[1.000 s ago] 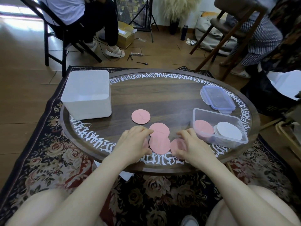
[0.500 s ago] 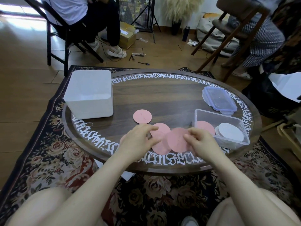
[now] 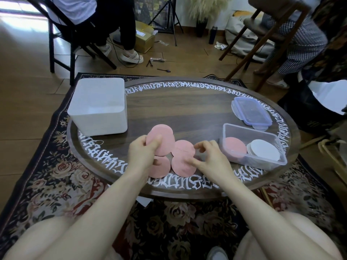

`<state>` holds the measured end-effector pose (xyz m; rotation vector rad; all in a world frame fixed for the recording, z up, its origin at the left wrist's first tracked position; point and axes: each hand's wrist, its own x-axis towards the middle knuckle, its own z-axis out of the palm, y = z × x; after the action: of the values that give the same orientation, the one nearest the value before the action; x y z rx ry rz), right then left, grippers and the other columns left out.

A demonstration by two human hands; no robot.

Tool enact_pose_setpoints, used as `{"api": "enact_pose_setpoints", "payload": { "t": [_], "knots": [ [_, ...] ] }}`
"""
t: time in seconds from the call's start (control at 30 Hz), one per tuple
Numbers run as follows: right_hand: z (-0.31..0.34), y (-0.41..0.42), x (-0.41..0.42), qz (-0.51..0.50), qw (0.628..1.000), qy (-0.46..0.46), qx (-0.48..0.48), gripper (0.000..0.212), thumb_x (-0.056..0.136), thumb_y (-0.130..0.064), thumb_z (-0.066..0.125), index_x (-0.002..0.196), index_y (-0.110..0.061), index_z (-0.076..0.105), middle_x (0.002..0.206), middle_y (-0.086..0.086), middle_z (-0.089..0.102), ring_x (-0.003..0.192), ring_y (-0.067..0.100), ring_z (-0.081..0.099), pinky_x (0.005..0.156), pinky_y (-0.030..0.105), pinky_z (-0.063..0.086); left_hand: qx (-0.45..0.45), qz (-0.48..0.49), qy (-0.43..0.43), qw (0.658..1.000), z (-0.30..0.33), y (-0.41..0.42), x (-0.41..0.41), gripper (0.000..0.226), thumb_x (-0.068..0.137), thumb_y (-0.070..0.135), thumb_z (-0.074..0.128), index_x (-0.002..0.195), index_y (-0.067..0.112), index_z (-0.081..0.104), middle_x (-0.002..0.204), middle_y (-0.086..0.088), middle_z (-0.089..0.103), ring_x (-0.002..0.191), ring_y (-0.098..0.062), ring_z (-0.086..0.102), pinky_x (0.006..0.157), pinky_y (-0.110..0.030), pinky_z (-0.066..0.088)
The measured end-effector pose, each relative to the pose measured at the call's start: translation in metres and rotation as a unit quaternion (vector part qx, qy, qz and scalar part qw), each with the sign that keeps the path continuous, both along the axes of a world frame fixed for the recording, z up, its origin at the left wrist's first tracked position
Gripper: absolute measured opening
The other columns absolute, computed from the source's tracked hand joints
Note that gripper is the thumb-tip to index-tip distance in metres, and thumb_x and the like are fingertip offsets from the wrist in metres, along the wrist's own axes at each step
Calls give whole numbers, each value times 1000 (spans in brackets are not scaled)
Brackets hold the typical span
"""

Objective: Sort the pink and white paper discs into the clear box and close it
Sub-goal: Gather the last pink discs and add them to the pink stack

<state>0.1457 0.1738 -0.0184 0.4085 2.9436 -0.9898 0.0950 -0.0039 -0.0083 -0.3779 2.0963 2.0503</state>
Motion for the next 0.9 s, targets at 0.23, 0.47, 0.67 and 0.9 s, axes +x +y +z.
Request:
{"api": "enact_pose_setpoints", "payload": {
  "t": [0.23, 0.47, 0.67, 0.9],
  "knots": [
    [-2, -14, 2, 7, 997, -76, 15, 62, 58, -41, 84, 98, -20, 41, 105, -4, 47, 90, 23, 58, 75, 38, 46, 71, 9, -30, 997, 0, -1, 2, 12, 98, 20, 49, 89, 13, 53, 92, -14, 69, 69, -24, 73, 44, -28, 52],
    [-9, -5, 4, -16, 997, -29, -74, 30, 78, -17, 73, 84, -26, 44, 76, -9, 54, 72, 14, 54, 69, 31, 44, 52, -11, -40, 998, -1, -2, 3, 17, 91, -2, 52, 89, 14, 58, 99, -14, 67, 75, -25, 72, 50, -32, 55],
    [4, -2, 7, -56, 930, 65, -358, 20, 90, 5, 55, 84, -13, 47, 62, 8, 52, 42, 11, 53, 39, 24, 46, 26, -34, -51, 998, 3, 1, 4, 16, 92, 2, 49, 87, 12, 60, 101, -16, 64, 61, -27, 63, 60, -38, 53],
    [4, -11, 9, -62, 911, 106, -394, 15, 87, -2, 63, 84, -10, 50, 55, 2, 56, 40, 13, 52, 36, 23, 39, 74, -152, -69, 983, 7, 10, 15, 26, 97, 24, 50, 113, 7, 61, 102, -19, 64, 74, -28, 67, 53, -32, 59]
  ]
}}
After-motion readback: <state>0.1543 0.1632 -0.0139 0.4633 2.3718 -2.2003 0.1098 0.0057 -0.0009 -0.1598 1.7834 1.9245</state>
